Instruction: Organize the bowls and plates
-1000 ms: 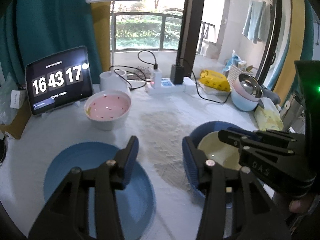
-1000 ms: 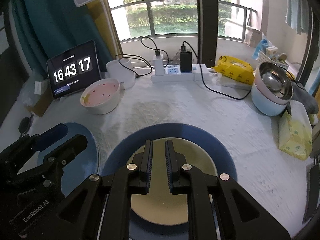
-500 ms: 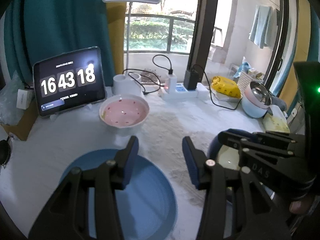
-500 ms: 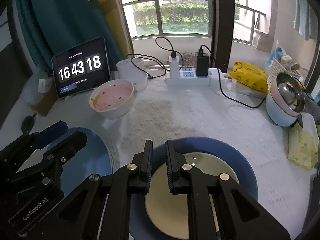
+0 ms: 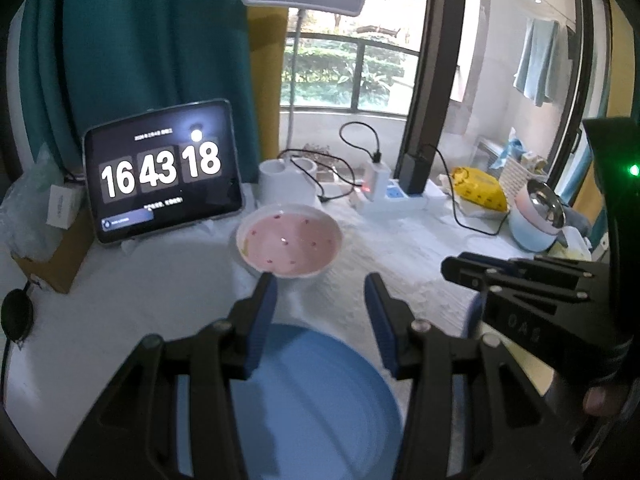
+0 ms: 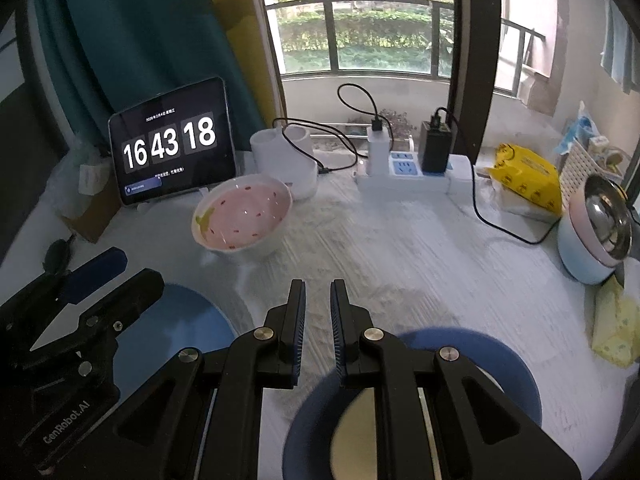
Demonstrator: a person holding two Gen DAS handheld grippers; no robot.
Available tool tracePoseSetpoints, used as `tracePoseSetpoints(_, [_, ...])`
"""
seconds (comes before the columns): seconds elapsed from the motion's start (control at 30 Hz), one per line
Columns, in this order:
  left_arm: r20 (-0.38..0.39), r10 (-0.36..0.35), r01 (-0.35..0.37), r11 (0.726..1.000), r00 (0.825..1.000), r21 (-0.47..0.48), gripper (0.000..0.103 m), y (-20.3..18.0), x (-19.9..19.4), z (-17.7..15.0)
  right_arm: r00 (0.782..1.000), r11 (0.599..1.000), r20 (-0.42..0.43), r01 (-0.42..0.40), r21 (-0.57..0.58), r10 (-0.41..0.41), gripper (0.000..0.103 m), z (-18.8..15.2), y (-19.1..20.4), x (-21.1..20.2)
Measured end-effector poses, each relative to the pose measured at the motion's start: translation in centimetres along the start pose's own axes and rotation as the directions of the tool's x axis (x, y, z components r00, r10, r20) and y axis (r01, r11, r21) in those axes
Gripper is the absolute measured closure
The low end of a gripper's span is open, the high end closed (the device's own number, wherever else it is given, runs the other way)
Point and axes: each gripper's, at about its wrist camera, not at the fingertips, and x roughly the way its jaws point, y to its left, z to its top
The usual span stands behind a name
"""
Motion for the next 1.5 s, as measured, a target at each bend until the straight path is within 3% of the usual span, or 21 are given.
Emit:
tracePoseSetpoints(0.67, [-0.007,0.037,-0.037,0.998,0.999,-0.057,0.056,4.6,3.7,3.2,1.0,1.0,0.008,-0.017,-0.018,0.017,0.089,4.5,1.9,3.7])
tracePoseSetpoints(1.2, [-0.069,0.046,-0.054,0.991,0.997,-0.121,0.056,7.7,8.3,4.1,0.999,1.0,-0.039,-0.022,-0.006,0.022,0.089,6.1,2.3,8.0])
tracePoseSetpoints(1.33, [-0.097,0.047,-0.06,0.989,0.994,-0.136,0.056,8.3,9.8,3.8,0.997,0.999,-0.073,-0.035,0.007,0.035,0.079,6.1,2.4,9.8])
tracePoseSetpoints(1.5, [-0.126,0.044,-0.064,0.986,0.991,-0.154,0.056,8.7,11.3,3.2,0.994,0.999,-0.1,-0.045,0.021,0.047,0.079,6.2,2.4,11.0])
